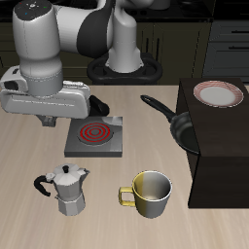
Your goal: Place the frying pan on the top layer of the shelf and place the moka pot on the stove
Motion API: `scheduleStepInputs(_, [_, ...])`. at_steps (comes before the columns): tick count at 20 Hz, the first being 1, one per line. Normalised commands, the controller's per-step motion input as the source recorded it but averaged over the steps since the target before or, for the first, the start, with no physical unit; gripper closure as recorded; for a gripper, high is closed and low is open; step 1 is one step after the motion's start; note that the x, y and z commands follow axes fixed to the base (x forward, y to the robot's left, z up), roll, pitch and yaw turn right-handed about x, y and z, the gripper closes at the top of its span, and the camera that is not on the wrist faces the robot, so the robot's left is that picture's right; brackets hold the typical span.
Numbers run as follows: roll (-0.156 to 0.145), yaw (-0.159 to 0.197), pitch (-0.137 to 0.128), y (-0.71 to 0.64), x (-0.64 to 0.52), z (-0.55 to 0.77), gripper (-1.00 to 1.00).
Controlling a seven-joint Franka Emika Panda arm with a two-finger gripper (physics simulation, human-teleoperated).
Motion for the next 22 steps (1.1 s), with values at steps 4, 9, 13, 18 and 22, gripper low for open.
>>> scheduleStepInputs(4, [-0.034, 0.009, -0.040, 0.01, -0.35, 0.04, 1.00])
scheduleStepInputs(9, [-0.054, 0.017, -0.029, -0.07, -0.22, -0.12, 1.00])
scheduleStepInputs(13, [-0.022, -0.023, -0.011, -0.02, -0.18, -0.14, 1.00])
scheduleStepInputs(18, [-0.057, 0.014, -0.037, 0.05, -0.20, -0.11, 1.00])
scheduleStepInputs(22, [-0.013, -0.002, -0.024, 0.11, -0.22, -0.09, 1.00])
